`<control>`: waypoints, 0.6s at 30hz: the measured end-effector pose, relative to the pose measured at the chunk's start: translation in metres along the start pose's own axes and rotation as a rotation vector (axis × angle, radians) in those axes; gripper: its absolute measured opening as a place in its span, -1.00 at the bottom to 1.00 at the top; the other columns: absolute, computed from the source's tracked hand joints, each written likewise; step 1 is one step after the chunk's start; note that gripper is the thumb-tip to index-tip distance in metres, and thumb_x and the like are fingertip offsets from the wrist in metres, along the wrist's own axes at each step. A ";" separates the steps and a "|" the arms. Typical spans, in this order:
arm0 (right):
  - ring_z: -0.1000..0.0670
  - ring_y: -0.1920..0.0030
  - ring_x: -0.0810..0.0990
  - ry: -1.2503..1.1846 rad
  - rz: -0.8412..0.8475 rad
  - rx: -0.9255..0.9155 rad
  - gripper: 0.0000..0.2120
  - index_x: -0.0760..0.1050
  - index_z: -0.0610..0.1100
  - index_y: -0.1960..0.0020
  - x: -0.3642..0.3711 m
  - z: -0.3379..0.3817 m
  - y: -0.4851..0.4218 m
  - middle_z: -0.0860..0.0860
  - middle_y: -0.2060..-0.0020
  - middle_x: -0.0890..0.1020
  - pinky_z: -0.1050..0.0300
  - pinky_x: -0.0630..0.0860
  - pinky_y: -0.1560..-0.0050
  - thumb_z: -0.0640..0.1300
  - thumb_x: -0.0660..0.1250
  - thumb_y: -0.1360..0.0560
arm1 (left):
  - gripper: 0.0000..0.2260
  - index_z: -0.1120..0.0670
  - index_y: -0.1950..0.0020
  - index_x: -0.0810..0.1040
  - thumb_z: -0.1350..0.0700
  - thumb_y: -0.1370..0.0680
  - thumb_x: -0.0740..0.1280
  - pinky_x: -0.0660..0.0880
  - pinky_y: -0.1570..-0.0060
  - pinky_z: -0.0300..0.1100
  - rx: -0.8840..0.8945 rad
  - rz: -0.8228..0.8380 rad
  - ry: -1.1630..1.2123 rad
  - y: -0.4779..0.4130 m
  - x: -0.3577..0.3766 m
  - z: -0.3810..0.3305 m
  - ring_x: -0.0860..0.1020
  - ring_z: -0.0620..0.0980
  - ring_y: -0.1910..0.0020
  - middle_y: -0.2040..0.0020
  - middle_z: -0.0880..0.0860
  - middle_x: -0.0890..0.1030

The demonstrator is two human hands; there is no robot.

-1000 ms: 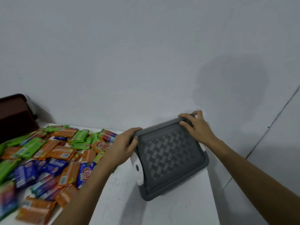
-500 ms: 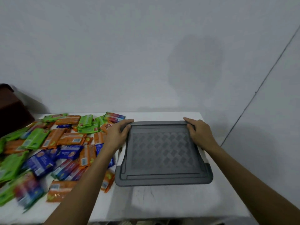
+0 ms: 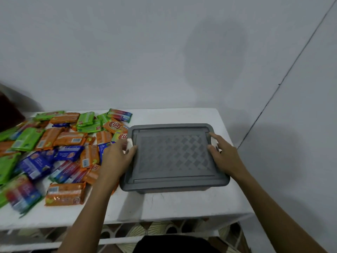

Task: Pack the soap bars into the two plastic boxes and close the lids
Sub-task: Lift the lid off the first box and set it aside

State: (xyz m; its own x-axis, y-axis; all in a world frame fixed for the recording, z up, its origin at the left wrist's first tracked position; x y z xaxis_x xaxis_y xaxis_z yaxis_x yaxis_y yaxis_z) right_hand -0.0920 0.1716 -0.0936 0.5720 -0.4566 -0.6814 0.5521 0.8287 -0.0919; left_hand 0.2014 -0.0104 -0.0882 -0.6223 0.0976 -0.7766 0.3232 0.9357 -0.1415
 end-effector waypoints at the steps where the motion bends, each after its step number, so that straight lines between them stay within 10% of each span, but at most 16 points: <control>1: -0.03 0.01 0.61 -0.053 0.001 0.019 -0.63 0.32 0.09 -0.44 -0.003 -0.003 0.002 -0.01 -0.08 0.63 0.14 0.42 -0.02 -0.07 0.15 -0.64 | -0.77 0.18 -0.11 0.58 0.05 -0.58 0.31 0.50 0.12 -0.07 0.027 -0.020 -0.027 0.002 -0.002 -0.002 0.60 0.14 0.12 0.12 0.15 0.64; 5: 0.04 -0.09 0.59 -0.346 0.058 0.137 -0.65 0.31 0.20 -0.42 -0.007 -0.025 0.011 0.16 -0.17 0.53 -0.02 0.58 -0.07 -0.05 0.08 -0.67 | -0.73 0.13 0.20 0.56 0.14 -0.64 0.19 0.45 0.35 -0.02 0.027 0.037 0.123 0.004 0.001 0.022 0.53 0.13 0.37 0.36 0.15 0.57; 8: 0.00 -0.08 0.61 -0.472 0.101 0.263 -0.68 0.40 0.22 -0.36 -0.001 -0.040 0.020 0.05 -0.10 0.60 0.02 0.65 0.19 -0.04 0.13 -0.66 | -0.80 0.07 -0.02 0.60 0.09 -0.65 0.19 0.51 0.19 -0.04 -0.105 0.139 0.365 0.014 0.011 0.041 0.58 0.08 0.12 0.13 0.09 0.63; 13: 0.13 0.22 0.53 0.111 -0.247 0.009 -0.78 0.61 0.00 -0.16 -0.032 -0.024 0.023 -0.05 0.12 0.62 0.22 0.47 0.19 -0.07 0.26 -0.58 | -0.72 0.12 -0.26 0.56 0.03 -0.61 0.27 0.43 0.30 -0.25 0.027 -0.117 0.146 0.022 -0.018 0.022 0.52 -0.19 0.20 0.04 0.06 0.59; 18: 0.00 0.24 0.55 0.161 -0.043 0.051 -0.70 0.56 -0.10 -0.27 -0.019 -0.002 0.030 -0.06 0.23 0.62 0.17 0.43 0.14 -0.06 0.26 -0.58 | -0.65 0.12 -0.24 0.59 -0.07 -0.58 0.29 0.39 0.27 -0.21 0.079 0.062 -0.122 0.029 -0.014 -0.005 0.49 -0.09 0.24 0.06 0.08 0.65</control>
State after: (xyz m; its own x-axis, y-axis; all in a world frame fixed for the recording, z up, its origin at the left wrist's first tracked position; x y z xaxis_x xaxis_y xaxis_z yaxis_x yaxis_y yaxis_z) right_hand -0.0876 0.2062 -0.0852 0.4451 -0.4297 -0.7856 0.6060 0.7905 -0.0891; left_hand 0.2155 0.0168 -0.0785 -0.5099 0.1082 -0.8534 0.4166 0.8990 -0.1350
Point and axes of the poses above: each hand's wrist, its own y-axis away from the middle knuckle, its own x-axis out of the palm, z = x × y, the point moved 7 cm from there along -y, towards the middle knuckle
